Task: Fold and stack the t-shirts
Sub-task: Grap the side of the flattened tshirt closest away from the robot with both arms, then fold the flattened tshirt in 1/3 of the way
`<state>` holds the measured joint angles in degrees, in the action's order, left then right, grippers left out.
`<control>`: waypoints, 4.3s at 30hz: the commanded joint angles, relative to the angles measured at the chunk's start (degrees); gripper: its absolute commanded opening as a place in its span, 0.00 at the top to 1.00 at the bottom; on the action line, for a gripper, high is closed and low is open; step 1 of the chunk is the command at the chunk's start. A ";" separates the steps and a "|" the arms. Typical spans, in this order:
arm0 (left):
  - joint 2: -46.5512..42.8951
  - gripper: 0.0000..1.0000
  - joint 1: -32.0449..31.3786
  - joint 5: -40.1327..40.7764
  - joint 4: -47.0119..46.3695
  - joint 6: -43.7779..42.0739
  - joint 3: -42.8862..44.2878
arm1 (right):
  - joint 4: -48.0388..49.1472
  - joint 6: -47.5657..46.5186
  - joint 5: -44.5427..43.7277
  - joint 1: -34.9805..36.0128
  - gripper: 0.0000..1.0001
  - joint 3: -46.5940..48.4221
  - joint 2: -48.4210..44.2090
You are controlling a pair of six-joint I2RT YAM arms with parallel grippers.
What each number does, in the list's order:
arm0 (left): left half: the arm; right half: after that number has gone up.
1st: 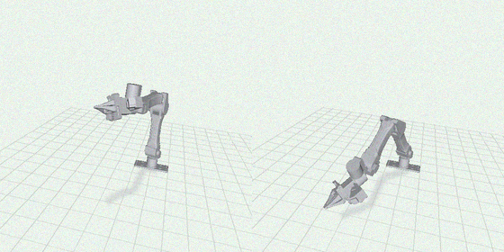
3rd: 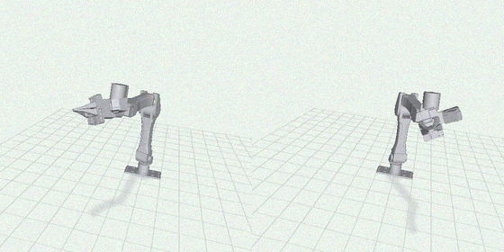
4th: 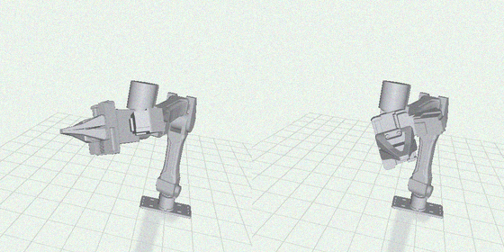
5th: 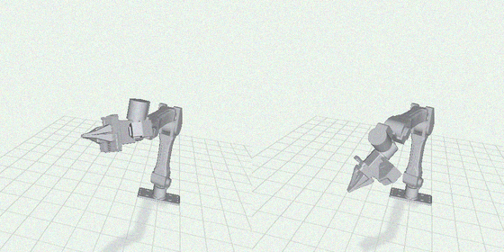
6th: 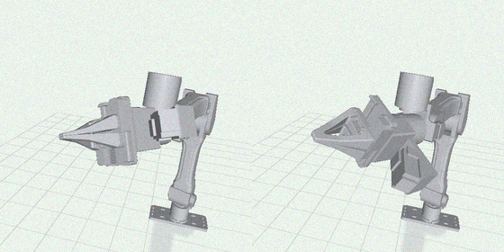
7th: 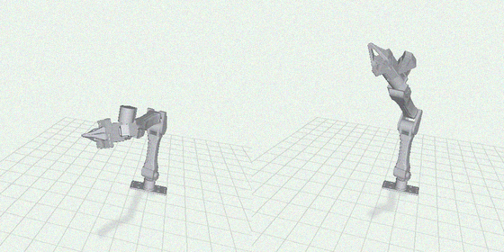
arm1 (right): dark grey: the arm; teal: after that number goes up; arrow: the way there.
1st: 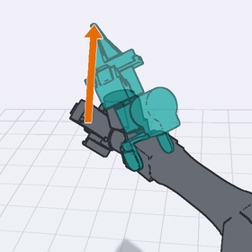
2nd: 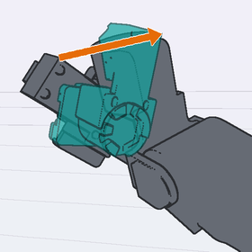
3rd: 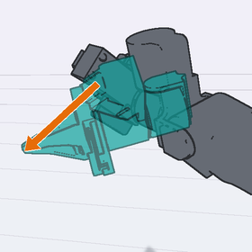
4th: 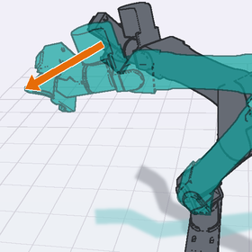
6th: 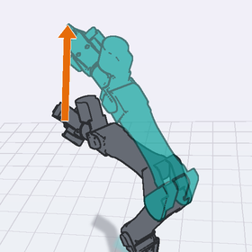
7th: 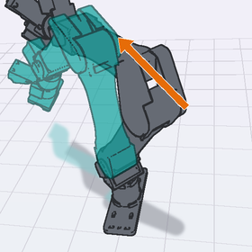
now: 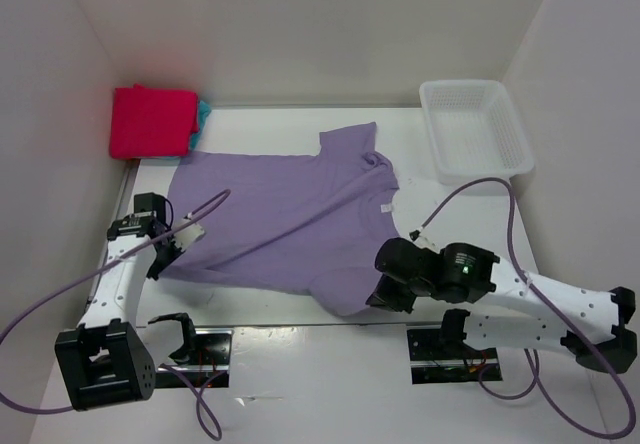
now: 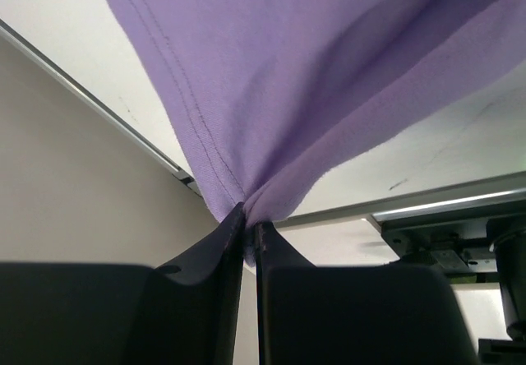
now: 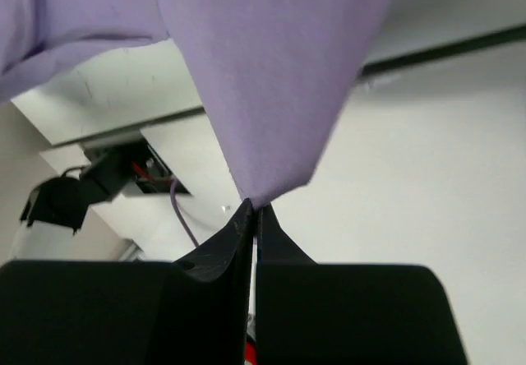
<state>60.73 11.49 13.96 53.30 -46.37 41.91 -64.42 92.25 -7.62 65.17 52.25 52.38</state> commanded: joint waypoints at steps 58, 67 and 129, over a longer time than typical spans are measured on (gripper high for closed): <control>39.82 0.88 0.47 -5.25 -21.65 9.02 23.66 | 23.99 -59.99 -1.17 -46.09 0.92 25.26 47.73; 41.05 0.58 3.62 -0.60 -22.01 12.36 28.31 | 18.20 -54.66 -8.29 -46.09 0.28 24.78 43.70; 22.60 0.21 17.61 10.56 -1.62 -0.65 8.78 | -4.92 -1.45 -1.51 -18.85 0.23 -6.03 -2.12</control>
<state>84.62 28.12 19.84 50.70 -46.33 45.32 -64.05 89.23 -4.91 45.84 40.99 49.17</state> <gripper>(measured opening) 0.743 0.768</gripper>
